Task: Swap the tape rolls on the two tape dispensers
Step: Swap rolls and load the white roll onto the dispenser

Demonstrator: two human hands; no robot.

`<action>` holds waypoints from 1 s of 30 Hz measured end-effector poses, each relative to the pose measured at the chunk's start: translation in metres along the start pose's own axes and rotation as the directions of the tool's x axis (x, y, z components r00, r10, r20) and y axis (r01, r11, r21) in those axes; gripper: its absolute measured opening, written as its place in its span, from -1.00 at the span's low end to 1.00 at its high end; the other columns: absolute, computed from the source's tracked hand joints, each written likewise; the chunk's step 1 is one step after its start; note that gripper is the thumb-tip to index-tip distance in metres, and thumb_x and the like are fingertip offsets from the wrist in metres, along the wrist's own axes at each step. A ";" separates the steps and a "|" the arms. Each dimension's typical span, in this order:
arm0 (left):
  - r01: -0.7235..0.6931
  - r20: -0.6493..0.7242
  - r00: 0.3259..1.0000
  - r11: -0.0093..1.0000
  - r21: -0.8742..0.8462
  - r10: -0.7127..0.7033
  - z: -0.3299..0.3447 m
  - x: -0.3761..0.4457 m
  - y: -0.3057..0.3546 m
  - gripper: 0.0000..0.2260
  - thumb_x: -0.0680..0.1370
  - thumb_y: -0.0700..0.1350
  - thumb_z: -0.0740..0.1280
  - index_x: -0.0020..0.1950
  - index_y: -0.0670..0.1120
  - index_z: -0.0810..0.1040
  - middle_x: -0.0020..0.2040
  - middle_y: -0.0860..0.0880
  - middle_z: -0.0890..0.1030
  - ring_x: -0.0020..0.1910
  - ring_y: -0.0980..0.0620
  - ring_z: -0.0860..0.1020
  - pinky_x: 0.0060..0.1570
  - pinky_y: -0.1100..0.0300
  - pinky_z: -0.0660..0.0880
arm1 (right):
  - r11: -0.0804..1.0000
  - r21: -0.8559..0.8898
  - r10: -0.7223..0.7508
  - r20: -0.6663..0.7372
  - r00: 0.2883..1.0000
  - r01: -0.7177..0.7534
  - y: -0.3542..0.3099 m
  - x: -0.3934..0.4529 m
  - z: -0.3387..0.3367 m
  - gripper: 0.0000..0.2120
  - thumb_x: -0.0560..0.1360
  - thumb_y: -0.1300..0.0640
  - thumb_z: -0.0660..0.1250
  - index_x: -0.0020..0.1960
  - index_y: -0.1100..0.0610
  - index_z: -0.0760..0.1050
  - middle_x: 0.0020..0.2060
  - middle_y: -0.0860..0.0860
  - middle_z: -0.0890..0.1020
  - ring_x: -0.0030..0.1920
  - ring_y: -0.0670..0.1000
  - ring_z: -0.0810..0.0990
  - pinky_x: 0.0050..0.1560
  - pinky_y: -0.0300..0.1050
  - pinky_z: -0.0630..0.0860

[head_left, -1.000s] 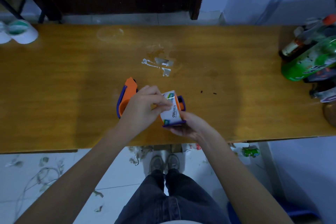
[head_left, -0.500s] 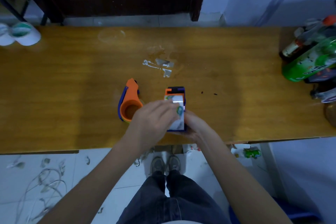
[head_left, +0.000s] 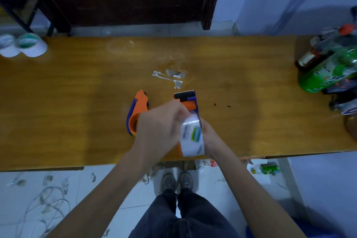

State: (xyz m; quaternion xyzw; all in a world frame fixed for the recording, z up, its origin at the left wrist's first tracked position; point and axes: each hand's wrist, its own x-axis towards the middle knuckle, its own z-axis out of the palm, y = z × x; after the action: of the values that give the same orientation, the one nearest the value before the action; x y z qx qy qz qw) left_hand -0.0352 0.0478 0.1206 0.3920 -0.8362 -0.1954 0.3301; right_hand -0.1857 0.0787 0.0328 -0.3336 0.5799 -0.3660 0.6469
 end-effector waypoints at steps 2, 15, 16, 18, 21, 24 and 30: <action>0.204 -0.049 0.978 0.979 -0.013 -0.204 -0.009 0.018 -0.013 -0.90 0.46 -0.20 0.24 -0.17 -0.11 0.55 -0.25 0.03 0.66 -0.28 -0.05 0.62 -0.25 0.03 0.52 | 0.996 -0.081 -0.038 0.052 0.998 0.043 0.004 -0.005 0.002 -0.87 0.43 0.23 0.37 -0.14 0.02 0.48 -0.40 -0.17 0.67 -0.31 -0.18 0.62 -0.25 -0.25 0.51; 0.440 0.039 0.898 0.890 -0.120 -0.438 -0.013 0.055 -0.061 -0.80 0.44 -0.10 0.33 -0.37 0.09 0.47 -0.44 0.14 0.57 -0.36 -0.01 0.59 -0.20 -0.07 0.59 | 0.995 -0.057 -0.072 0.182 0.981 0.084 -0.015 -0.013 0.002 -0.76 0.48 0.40 0.27 -0.10 0.05 0.45 -0.46 -0.17 0.65 -0.40 -0.28 0.58 -0.33 -0.37 0.51; 0.458 0.036 0.889 0.881 -0.117 -0.457 -0.013 0.057 -0.064 -0.81 0.44 -0.09 0.33 -0.38 0.09 0.48 -0.43 0.12 0.58 -0.35 -0.03 0.60 -0.20 -0.07 0.59 | 0.993 -0.074 -0.077 0.176 0.981 0.091 -0.016 -0.012 0.003 -0.76 0.48 0.39 0.28 -0.10 0.05 0.45 -0.47 -0.17 0.64 -0.40 -0.29 0.58 -0.33 -0.39 0.50; 0.491 0.032 0.871 0.868 -0.076 -0.490 -0.013 0.062 -0.071 -0.79 0.45 -0.11 0.35 -0.38 0.08 0.48 -0.39 0.04 0.62 -0.31 -0.06 0.62 -0.19 -0.07 0.58 | 0.988 -0.112 -0.083 0.166 0.983 0.102 -0.019 -0.010 0.005 -0.78 0.47 0.38 0.31 -0.06 0.08 0.45 -0.44 -0.14 0.63 -0.40 -0.30 0.57 -0.34 -0.40 0.49; 0.516 0.052 0.856 0.856 -0.033 -0.515 -0.013 0.073 -0.078 -0.78 0.47 -0.11 0.36 -0.37 0.07 0.48 -0.35 -0.04 0.64 -0.26 -0.09 0.63 -0.17 -0.06 0.58 | 0.983 -0.139 -0.098 0.149 0.984 0.119 -0.025 -0.007 0.006 -0.78 0.45 0.36 0.34 -0.02 0.08 0.46 -0.38 -0.13 0.62 -0.38 -0.30 0.59 -0.36 -0.41 0.48; 0.506 0.070 0.859 0.862 0.019 -0.506 -0.012 0.085 -0.079 -0.79 0.48 -0.08 0.35 -0.36 0.07 0.48 -0.35 0.00 0.64 -0.25 -0.05 0.61 -0.20 0.04 0.55 | 0.982 -0.141 -0.104 0.146 0.984 0.125 -0.035 -0.003 0.005 -0.76 0.46 0.33 0.35 -0.06 0.00 0.47 -0.42 -0.19 0.66 -0.37 -0.30 0.60 -0.37 -0.42 0.47; 0.459 0.095 0.881 0.885 0.076 -0.464 -0.008 0.110 -0.074 -0.90 0.51 -0.06 0.34 -0.19 -0.04 0.57 -0.28 -0.02 0.63 -0.19 -0.01 0.60 -0.16 0.05 0.52 | 0.981 -0.148 -0.100 0.146 0.984 0.122 -0.043 0.002 0.008 -0.80 0.48 0.32 0.32 -0.02 0.05 0.45 -0.35 -0.12 0.65 -0.36 -0.28 0.59 -0.34 -0.38 0.50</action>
State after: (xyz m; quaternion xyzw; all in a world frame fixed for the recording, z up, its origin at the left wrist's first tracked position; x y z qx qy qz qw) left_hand -0.0432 -0.0848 0.1267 0.5766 -0.7405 -0.2684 0.2172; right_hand -0.1813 0.0551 0.0691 -0.4397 0.5414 -0.3309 0.6356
